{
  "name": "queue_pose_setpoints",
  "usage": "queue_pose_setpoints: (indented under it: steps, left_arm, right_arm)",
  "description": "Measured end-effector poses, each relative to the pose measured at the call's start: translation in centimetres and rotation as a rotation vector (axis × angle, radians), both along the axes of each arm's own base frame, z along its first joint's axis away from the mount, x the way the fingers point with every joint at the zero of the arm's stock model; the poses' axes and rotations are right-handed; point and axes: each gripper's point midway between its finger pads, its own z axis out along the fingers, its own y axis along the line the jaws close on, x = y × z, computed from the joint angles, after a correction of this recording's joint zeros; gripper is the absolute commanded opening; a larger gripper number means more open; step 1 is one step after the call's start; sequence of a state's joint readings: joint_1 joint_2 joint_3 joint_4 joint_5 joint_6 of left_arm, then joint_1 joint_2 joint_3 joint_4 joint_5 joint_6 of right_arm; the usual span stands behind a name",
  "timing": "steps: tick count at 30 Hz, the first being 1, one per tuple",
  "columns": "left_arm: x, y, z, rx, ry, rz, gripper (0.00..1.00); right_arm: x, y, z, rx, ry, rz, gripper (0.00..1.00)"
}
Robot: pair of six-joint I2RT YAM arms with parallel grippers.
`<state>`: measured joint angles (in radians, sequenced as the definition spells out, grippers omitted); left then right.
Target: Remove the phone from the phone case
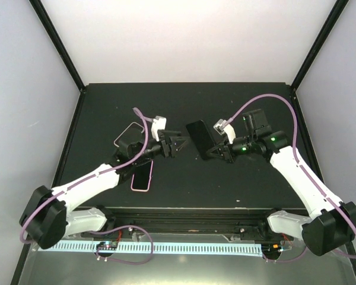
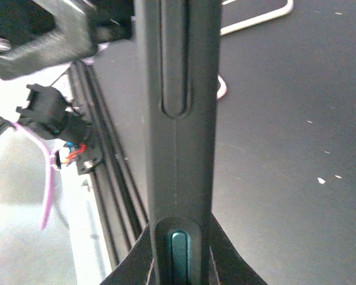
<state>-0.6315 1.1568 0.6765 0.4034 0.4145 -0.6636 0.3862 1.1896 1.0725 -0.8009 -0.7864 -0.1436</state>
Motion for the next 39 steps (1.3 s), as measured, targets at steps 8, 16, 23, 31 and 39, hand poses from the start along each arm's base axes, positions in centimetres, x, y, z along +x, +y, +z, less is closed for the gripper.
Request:
queue_pose_setpoints:
  steps: [8, 16, 23, 31, 39]
  left_arm:
    - [-2.6, -3.6, -0.3, -0.143, -0.040, -0.313, 0.38]
    - [-3.8, -4.8, 0.5, -0.258, -0.057, -0.471, 0.06]
    - [-4.8, -4.7, 1.5, -0.273, -0.106, -0.524, 0.02]
    - [-5.5, -4.5, 1.2, -0.189, -0.026, -0.555, 0.02]
    - [-7.2, -3.9, 2.7, -0.077, -0.064, -0.616, 0.02]
  right_arm:
    - [-2.2, 1.1, 1.7, 0.116, 0.016, 0.120, 0.01]
    - [-2.6, 0.9, 1.6, 0.135, 0.045, 0.119, 0.01]
    - [-3.4, 1.0, 2.4, 0.173, 0.050, 0.153, 0.25]
    - [-5.5, 0.2, 2.5, 0.093, -0.081, 0.315, 0.54]
    - [-8.0, -1.1, 0.7, 0.016, -0.123, 0.476, 0.51]
